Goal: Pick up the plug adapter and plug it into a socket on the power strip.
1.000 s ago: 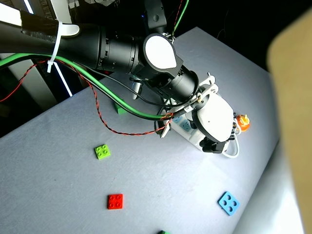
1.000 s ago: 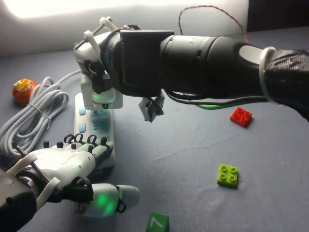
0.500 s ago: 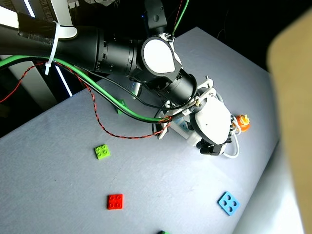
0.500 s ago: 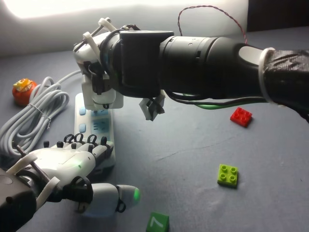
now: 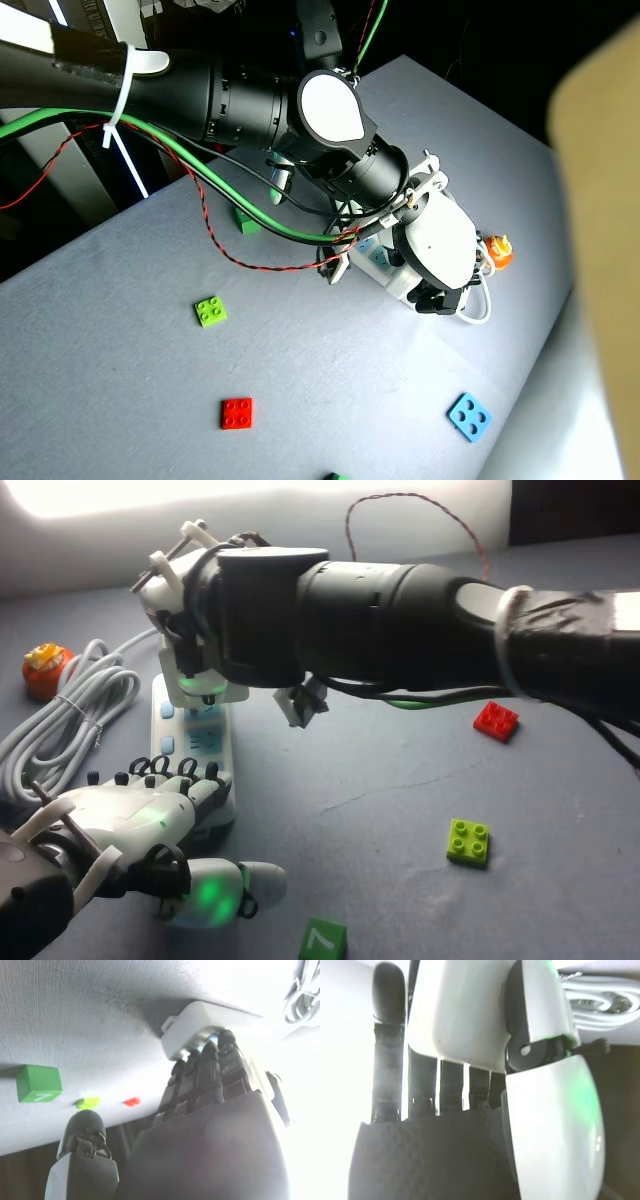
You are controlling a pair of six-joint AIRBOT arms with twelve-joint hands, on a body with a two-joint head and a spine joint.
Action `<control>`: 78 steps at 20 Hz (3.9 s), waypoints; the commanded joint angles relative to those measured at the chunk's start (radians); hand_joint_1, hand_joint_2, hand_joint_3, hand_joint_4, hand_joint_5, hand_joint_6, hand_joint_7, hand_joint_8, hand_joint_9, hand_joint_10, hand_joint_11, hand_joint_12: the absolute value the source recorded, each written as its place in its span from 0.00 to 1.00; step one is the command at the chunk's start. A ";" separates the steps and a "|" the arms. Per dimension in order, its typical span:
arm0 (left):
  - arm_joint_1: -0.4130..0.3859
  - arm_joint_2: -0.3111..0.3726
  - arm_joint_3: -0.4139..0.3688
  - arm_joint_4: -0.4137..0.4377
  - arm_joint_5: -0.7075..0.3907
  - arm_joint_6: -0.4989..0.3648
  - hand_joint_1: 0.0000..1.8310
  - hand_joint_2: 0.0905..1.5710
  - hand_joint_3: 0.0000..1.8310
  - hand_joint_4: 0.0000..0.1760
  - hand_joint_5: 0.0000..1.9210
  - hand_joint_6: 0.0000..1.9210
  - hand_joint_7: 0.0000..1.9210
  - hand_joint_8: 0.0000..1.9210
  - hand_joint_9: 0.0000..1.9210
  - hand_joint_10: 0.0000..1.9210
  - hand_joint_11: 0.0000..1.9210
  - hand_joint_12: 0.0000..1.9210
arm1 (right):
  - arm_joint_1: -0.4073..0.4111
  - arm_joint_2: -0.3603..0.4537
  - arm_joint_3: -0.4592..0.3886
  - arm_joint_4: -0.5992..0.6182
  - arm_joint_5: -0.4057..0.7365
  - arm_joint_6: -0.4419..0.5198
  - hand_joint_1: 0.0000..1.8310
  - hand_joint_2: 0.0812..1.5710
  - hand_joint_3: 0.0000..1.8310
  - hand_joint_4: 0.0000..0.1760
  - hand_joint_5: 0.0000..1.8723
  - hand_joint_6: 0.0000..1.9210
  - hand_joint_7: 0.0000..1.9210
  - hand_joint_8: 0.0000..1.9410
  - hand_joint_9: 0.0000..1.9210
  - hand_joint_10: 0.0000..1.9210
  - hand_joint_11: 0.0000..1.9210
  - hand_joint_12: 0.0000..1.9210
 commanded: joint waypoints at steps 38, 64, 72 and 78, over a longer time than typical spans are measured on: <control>-0.007 -0.006 0.007 0.001 0.009 0.001 0.00 0.70 0.00 0.00 0.00 0.00 0.00 0.00 0.00 0.00 0.00 0.00 | -0.064 -0.050 0.010 -0.034 0.046 -0.034 0.66 0.71 0.00 0.07 0.47 0.58 0.51 0.53 0.57 0.00 0.28 0.63; -0.025 -0.006 0.008 0.001 0.020 0.007 0.00 0.71 0.00 0.00 0.00 0.00 0.00 0.00 0.00 0.00 0.00 0.00 | 0.021 0.096 -0.144 -0.035 0.078 -0.033 0.51 0.65 0.00 0.00 0.29 0.00 0.30 0.00 0.30 0.00 0.04 0.61; -0.057 -0.002 0.019 0.001 0.051 0.030 0.00 0.71 0.00 0.00 0.00 0.00 0.00 0.00 0.00 0.00 0.00 0.00 | 0.067 0.168 -0.205 -0.035 0.120 0.002 0.43 0.61 0.00 0.00 0.22 0.00 0.25 0.00 0.24 0.00 0.00 0.58; -0.116 0.018 0.038 0.001 0.103 0.049 0.00 0.71 0.00 0.00 0.05 0.00 0.07 0.01 0.05 0.01 0.01 0.01 | 0.100 0.359 -0.413 -0.035 0.124 0.014 0.34 0.57 0.00 0.00 0.23 0.00 0.26 0.00 0.25 0.00 0.02 0.54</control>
